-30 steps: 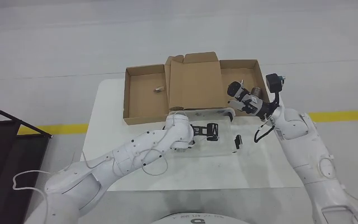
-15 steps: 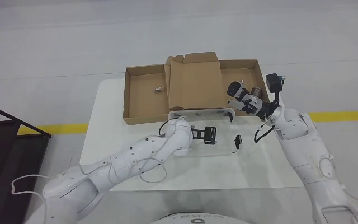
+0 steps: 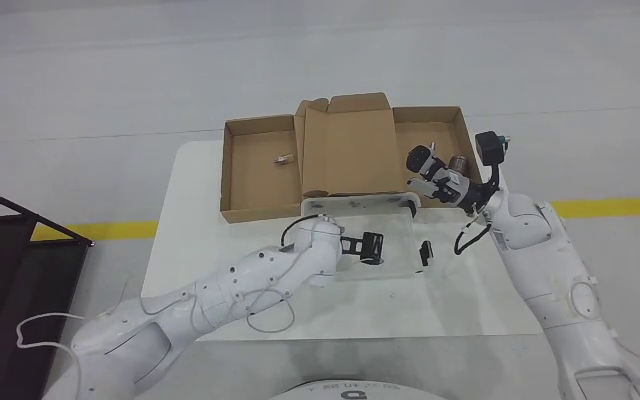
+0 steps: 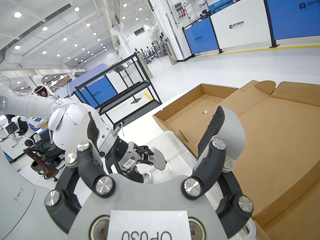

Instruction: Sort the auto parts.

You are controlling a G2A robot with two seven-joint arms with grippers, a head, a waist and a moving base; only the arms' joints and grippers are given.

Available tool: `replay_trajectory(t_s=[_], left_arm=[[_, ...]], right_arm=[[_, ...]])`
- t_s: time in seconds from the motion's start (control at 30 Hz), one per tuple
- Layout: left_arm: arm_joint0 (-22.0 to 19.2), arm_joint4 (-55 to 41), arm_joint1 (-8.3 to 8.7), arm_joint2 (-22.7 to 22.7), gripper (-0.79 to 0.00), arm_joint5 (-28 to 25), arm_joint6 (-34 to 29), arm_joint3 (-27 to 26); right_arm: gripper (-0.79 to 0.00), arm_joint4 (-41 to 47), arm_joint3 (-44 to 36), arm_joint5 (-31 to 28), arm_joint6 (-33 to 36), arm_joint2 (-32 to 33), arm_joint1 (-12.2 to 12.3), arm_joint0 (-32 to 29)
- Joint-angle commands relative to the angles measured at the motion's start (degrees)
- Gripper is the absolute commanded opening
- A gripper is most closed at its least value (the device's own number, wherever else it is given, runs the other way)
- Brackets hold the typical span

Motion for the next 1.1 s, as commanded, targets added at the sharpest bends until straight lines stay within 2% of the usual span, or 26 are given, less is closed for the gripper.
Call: replay_trajectory(t_s=[0.0, 0.33, 0.6, 0.7, 1.07], left_arm=[[-0.16, -0.46, -0.07, -0.03, -0.123, -0.11, 0.11, 0.4], [-0.59, -0.14, -1.76, -0.97, -0.179, 2.21, 5.2, 4.51], [-0.94, 0.73, -3.35, -0.93, -0.222, 3.18, 6.74, 6.54], [-0.82, 0.77, -3.61, -1.39, -0.292, 3.38, 6.9, 6.85], [0.3, 0.19, -4.08, -2.22, -0.326, 1.28, 5.78, 8.89]], right_arm=[[0.0, 0.0, 0.0, 0.0, 0.0, 0.0, 0.0, 0.0], [0.0, 0.0, 0.0, 0.0, 0.0, 0.0, 0.0, 0.0], [0.0, 0.0, 0.0, 0.0, 0.0, 0.0, 0.0, 0.0], [0.0, 0.0, 0.0, 0.0, 0.0, 0.0, 0.0, 0.0], [0.0, 0.0, 0.0, 0.0, 0.0, 0.0, 0.0, 0.0]])
